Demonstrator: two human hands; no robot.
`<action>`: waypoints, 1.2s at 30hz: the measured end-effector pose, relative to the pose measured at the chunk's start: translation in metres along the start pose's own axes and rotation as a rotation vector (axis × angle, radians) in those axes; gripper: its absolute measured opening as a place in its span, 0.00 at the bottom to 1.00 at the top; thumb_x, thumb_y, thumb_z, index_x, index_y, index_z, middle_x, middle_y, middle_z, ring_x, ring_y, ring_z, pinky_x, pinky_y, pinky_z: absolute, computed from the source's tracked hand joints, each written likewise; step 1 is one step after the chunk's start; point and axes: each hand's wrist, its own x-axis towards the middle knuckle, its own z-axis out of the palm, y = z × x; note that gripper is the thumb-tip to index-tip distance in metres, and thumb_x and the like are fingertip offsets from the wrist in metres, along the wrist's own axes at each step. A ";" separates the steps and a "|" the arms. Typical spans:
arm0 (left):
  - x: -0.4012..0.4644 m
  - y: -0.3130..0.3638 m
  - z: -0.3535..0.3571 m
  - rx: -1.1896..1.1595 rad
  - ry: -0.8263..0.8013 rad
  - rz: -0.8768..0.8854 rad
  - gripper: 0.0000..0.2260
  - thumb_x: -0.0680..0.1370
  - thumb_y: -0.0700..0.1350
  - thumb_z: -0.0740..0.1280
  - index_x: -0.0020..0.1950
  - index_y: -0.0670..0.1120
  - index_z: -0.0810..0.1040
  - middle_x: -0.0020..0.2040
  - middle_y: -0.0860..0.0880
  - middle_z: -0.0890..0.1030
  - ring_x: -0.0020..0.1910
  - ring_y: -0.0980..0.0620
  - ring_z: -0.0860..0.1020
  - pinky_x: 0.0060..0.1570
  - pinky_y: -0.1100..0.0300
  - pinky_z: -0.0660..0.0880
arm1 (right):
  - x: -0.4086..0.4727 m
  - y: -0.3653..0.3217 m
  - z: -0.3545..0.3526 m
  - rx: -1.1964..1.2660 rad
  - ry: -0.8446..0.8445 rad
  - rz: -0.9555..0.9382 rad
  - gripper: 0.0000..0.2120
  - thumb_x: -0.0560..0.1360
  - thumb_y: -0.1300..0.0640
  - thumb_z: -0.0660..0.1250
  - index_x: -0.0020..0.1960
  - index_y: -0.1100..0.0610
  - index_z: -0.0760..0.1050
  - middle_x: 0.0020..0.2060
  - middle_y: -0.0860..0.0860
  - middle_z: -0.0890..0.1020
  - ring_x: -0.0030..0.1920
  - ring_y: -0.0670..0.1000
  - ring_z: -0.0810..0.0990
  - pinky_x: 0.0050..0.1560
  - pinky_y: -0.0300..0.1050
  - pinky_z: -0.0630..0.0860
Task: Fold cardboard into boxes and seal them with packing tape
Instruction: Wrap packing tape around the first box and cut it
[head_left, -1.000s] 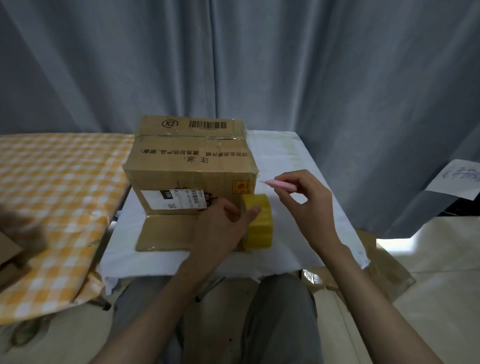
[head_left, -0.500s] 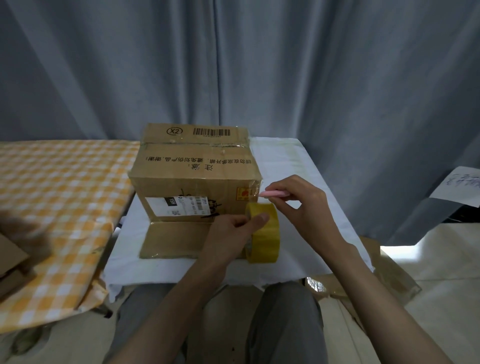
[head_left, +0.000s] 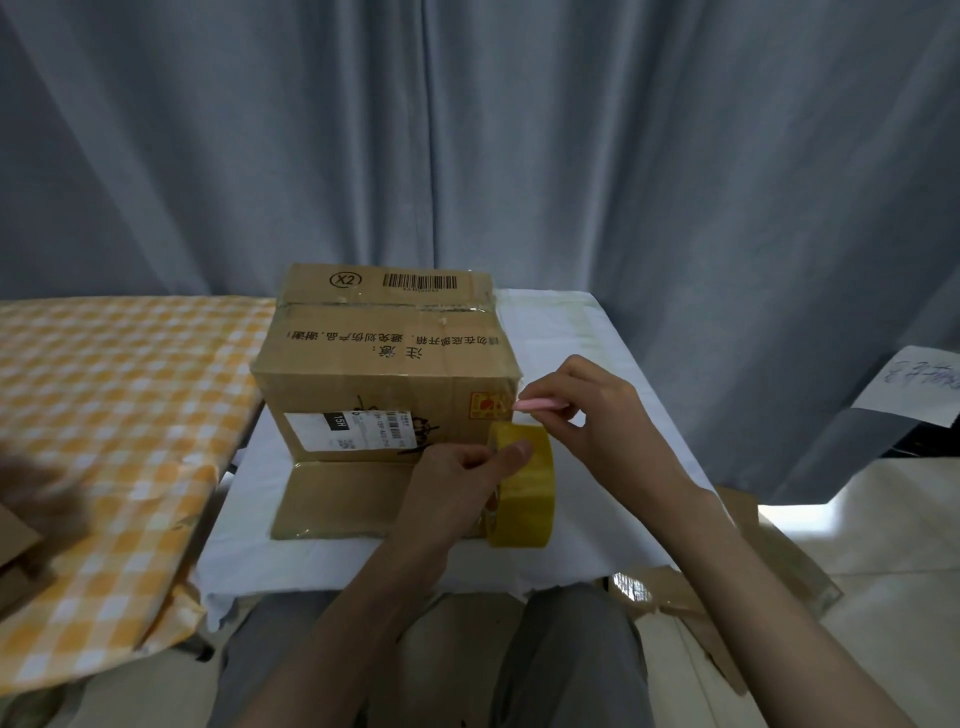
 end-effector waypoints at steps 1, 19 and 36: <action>0.000 0.000 0.000 0.006 -0.002 -0.003 0.17 0.73 0.60 0.72 0.39 0.46 0.86 0.33 0.49 0.80 0.31 0.60 0.76 0.36 0.64 0.72 | 0.000 0.000 -0.001 -0.010 -0.003 0.009 0.06 0.75 0.61 0.73 0.52 0.56 0.85 0.45 0.50 0.80 0.42 0.42 0.77 0.46 0.34 0.76; 0.003 -0.001 -0.002 -0.017 -0.047 0.027 0.18 0.73 0.61 0.72 0.41 0.46 0.86 0.42 0.41 0.83 0.34 0.59 0.79 0.37 0.66 0.74 | -0.027 0.043 0.020 0.256 0.164 0.518 0.09 0.73 0.55 0.75 0.40 0.53 0.75 0.35 0.46 0.79 0.36 0.45 0.76 0.33 0.31 0.70; 0.004 -0.002 0.002 0.045 -0.025 0.064 0.19 0.74 0.58 0.72 0.40 0.41 0.83 0.29 0.53 0.79 0.29 0.64 0.77 0.27 0.73 0.69 | 0.002 -0.015 0.019 1.016 -0.257 1.015 0.16 0.75 0.52 0.74 0.61 0.56 0.81 0.57 0.58 0.84 0.59 0.59 0.83 0.65 0.60 0.76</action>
